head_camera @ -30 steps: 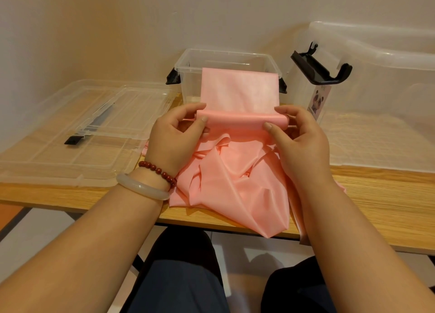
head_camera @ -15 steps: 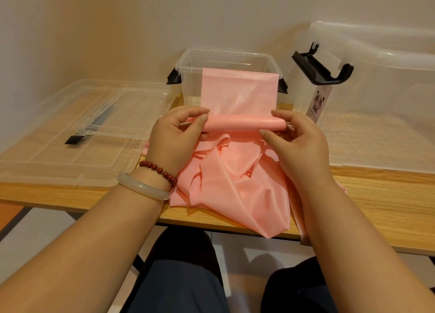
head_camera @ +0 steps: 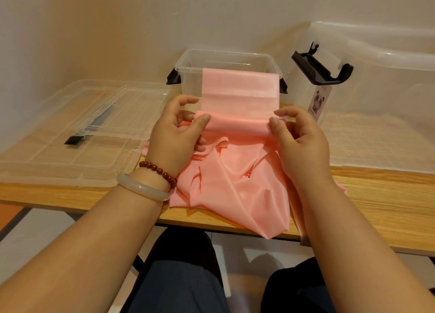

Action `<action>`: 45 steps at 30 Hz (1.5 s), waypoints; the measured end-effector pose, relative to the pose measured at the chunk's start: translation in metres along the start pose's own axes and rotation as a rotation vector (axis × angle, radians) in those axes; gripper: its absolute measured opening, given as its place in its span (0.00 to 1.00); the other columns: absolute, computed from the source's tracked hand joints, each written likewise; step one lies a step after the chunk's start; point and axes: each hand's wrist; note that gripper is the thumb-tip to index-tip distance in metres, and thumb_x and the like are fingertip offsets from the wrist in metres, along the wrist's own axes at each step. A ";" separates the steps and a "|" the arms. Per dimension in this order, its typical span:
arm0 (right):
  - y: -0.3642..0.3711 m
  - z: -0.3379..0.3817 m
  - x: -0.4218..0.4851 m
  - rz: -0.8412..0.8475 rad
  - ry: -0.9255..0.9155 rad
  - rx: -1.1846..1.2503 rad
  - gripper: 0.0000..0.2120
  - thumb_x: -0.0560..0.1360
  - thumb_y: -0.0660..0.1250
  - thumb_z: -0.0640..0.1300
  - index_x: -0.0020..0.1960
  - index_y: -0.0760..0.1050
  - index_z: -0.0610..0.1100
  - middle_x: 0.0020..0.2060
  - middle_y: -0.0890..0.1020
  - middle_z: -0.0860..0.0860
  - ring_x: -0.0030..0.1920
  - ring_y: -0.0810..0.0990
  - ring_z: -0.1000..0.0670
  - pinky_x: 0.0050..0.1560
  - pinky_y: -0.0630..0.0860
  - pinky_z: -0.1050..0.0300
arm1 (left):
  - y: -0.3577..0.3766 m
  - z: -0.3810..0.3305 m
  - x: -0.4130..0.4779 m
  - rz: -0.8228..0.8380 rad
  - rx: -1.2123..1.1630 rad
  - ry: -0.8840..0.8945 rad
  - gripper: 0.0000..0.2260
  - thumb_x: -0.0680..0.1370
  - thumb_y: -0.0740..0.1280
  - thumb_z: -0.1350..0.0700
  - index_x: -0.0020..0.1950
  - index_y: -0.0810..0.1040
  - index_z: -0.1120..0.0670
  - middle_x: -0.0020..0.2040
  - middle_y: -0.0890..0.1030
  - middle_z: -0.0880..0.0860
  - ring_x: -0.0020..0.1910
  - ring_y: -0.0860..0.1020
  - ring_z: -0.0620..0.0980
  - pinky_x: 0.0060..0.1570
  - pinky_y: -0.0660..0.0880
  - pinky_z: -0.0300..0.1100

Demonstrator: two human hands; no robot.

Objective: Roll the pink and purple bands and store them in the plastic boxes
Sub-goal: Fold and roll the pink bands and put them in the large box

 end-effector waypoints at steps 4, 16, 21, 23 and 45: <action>-0.001 0.002 -0.001 0.088 -0.009 -0.021 0.15 0.74 0.72 0.49 0.59 0.73 0.57 0.51 0.77 0.60 0.48 0.76 0.62 0.45 0.75 0.69 | 0.000 0.000 0.000 0.006 -0.003 0.001 0.07 0.79 0.67 0.57 0.51 0.76 0.45 0.45 0.79 0.50 0.31 0.80 0.44 0.32 0.77 0.37; 0.001 -0.002 0.003 0.029 0.008 -0.055 0.10 0.76 0.69 0.51 0.56 0.73 0.57 0.50 0.79 0.55 0.46 0.79 0.57 0.49 0.79 0.55 | -0.001 -0.001 -0.001 0.042 -0.005 -0.011 0.12 0.77 0.64 0.65 0.57 0.78 0.51 0.47 0.82 0.51 0.39 0.83 0.44 0.41 0.79 0.37; 0.000 0.003 -0.001 0.065 0.012 0.025 0.16 0.74 0.72 0.49 0.60 0.72 0.58 0.56 0.78 0.56 0.50 0.79 0.56 0.51 0.80 0.55 | 0.001 0.000 0.000 0.023 -0.051 -0.029 0.10 0.79 0.66 0.62 0.56 0.74 0.48 0.45 0.78 0.50 0.35 0.82 0.46 0.40 0.81 0.42; 0.000 0.002 0.000 0.068 0.008 0.003 0.18 0.74 0.73 0.46 0.60 0.73 0.56 0.57 0.77 0.55 0.51 0.79 0.57 0.52 0.80 0.55 | 0.001 -0.001 0.000 0.025 -0.039 -0.023 0.10 0.79 0.66 0.61 0.56 0.74 0.48 0.45 0.78 0.48 0.36 0.83 0.47 0.40 0.81 0.42; -0.001 0.005 -0.002 0.055 0.045 -0.004 0.04 0.75 0.70 0.52 0.46 0.75 0.55 0.44 0.79 0.58 0.44 0.78 0.57 0.48 0.79 0.50 | -0.003 -0.002 -0.003 0.077 0.123 0.053 0.07 0.74 0.64 0.57 0.44 0.78 0.44 0.43 0.79 0.51 0.39 0.79 0.52 0.35 0.78 0.44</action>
Point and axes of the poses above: each hand's wrist, its own x-axis towards the middle knuckle, its own y-axis out of the palm, z = x × y
